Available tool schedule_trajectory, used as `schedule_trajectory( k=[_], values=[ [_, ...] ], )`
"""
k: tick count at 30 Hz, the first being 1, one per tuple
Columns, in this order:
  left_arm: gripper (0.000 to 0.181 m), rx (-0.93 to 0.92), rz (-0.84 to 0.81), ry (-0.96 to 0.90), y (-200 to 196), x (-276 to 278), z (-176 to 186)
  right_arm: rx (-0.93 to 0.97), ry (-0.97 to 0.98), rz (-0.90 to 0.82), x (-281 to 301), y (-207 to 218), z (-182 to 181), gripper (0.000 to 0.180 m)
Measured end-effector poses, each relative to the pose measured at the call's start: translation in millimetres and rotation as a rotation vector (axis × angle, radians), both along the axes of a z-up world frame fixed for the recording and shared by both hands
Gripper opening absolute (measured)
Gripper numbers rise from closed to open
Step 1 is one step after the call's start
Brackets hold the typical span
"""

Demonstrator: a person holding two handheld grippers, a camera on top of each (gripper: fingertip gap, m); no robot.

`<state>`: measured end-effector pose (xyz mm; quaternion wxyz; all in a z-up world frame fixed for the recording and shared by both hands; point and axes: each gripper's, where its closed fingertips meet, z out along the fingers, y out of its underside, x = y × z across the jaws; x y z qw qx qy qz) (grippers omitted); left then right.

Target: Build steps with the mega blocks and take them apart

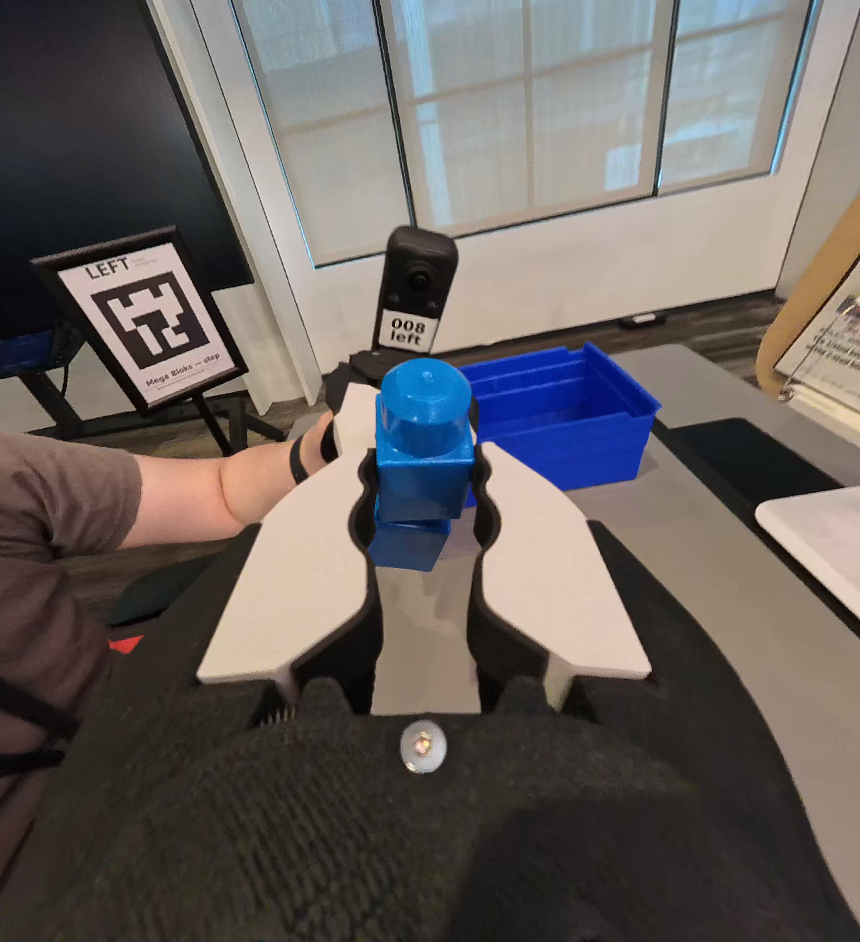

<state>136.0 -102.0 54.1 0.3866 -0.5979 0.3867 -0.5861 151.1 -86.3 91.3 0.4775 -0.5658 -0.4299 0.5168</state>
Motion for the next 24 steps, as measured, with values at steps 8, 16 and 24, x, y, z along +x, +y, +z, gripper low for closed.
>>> schedule_trajectory(
  k=[8,16,24],
  values=[
    [0.035,-0.01,0.05,-0.014,10.0,-8.5,-0.3,-0.117,0.107,-0.031,-5.9,10.3,-5.2,0.036],
    [0.035,0.011,0.067,0.006,11.4,-7.8,-3.3,-0.187,0.132,0.011,-7.5,12.3,-11.0,0.036],
    [0.035,0.016,0.098,0.016,15.9,-10.1,-4.0,-0.171,0.15,-0.018,-9.9,16.0,-14.5,0.036]
  ],
)
